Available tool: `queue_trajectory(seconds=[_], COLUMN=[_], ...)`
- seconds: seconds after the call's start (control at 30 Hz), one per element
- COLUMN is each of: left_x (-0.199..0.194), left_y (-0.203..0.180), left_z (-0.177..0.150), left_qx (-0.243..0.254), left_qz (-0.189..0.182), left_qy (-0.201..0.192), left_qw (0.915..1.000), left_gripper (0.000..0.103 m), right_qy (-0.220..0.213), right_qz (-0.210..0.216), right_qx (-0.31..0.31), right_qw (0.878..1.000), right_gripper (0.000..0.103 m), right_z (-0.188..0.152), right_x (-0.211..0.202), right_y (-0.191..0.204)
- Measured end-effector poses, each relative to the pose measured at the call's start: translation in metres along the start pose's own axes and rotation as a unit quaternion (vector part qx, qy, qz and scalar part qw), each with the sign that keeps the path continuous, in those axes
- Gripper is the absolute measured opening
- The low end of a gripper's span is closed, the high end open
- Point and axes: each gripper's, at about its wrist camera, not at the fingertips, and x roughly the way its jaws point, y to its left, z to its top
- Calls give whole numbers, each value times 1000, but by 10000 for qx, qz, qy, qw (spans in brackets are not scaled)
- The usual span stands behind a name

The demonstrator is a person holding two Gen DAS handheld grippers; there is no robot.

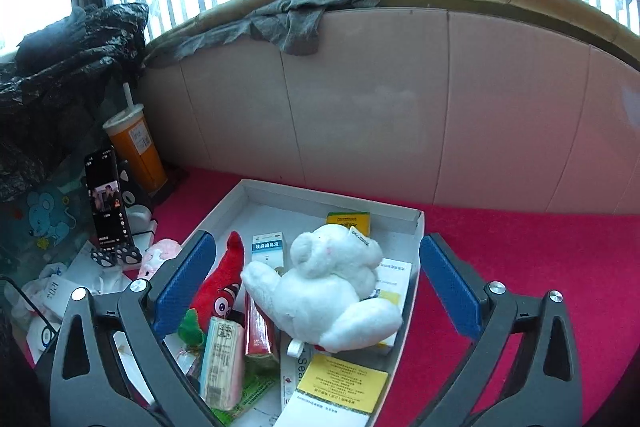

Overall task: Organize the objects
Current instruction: 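Lower the tissue pack and bunny into the tray and open both grippers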

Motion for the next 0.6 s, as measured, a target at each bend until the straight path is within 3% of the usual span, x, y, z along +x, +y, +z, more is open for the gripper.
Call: queue_trajectory(seconds=[0.33,0.5,0.6], left_x=[-12,-12,-15], left_y=[-4,-18,-24], left_z=[5,3,0], left_qx=[-96,316,405], left_qz=[240,929,910], left_qy=[-55,128,128], left_qw=[9997,9951,9949], left_gripper=[103,103,103], right_qy=[-175,-206,-191], right_qz=[-56,-115,-105], right_qx=[111,117,211], right_qw=[9998,9997,9995], right_gripper=[103,103,103], right_z=[-15,-30,-39], right_x=[-33,-50,-60], right_y=[-7,-14,-23])
